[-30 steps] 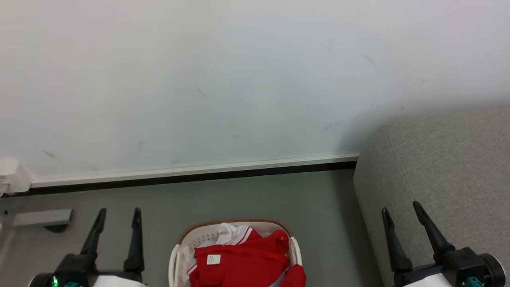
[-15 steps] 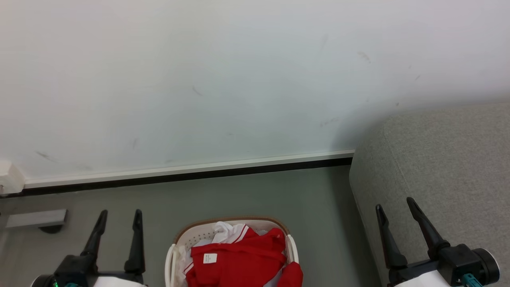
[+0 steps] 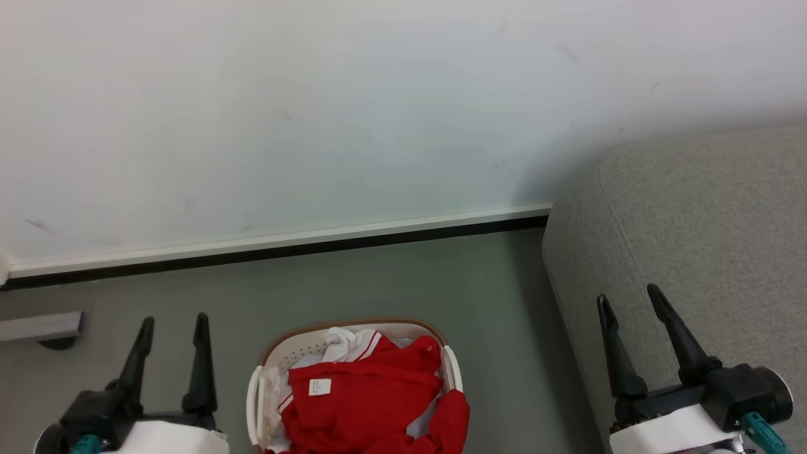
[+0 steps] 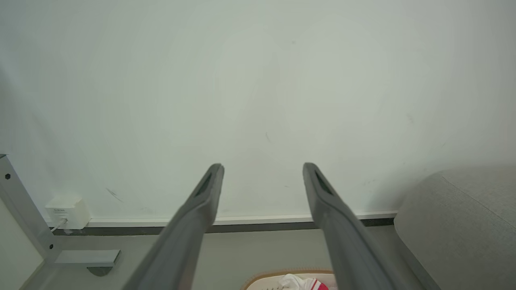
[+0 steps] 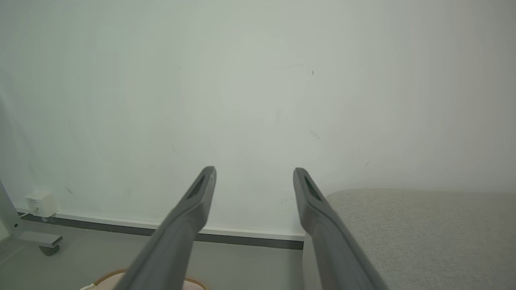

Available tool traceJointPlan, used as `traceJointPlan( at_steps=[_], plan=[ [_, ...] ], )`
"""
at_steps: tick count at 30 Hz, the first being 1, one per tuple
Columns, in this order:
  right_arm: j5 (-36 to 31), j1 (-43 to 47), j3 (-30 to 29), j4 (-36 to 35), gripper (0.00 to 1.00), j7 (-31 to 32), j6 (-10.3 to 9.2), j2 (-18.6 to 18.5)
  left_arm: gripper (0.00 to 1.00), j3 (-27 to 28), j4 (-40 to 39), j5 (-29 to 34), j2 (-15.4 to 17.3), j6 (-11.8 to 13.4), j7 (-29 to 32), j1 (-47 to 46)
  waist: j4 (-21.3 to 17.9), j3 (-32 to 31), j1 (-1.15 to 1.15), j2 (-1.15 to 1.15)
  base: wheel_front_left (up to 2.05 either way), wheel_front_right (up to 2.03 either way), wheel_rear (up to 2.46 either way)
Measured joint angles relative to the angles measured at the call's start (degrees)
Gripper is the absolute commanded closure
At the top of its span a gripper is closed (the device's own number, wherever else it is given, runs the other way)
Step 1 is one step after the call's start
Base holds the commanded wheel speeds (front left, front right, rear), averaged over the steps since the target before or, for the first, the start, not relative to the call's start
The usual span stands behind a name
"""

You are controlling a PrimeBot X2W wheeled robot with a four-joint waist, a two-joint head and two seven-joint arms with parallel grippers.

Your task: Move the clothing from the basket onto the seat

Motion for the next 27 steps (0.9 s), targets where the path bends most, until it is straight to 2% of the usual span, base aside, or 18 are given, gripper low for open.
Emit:
traceJointPlan(
  at_steps=[12,20,27],
  plan=[
    [2.0,-5.8,0.7,-3.8,0.0,0.0,0.0,0.0,0.0,2.1,3.6,-2.9,0.9,-2.3,0.0,-7.0,-2.3,9.6,0.0,0.0,0.0,0.0,0.0],
    [3.0,-9.5,0.6,-7.1,0.0,0.0,0.0,0.0,0.0,-3.1,10.3,-5.3,6.3,-2.8,0.0,-12.7,-4.5,17.5,0.01,0.0,0.0,0.0,0.0],
    [4.4,-12.1,0.1,-10.3,0.0,-0.1,0.0,-0.1,0.0,-9.7,17.5,-12.1,12.9,-2.8,0.0,-17.3,-7.2,23.5,0.01,0.0,0.0,0.0,0.0]
  ],
)
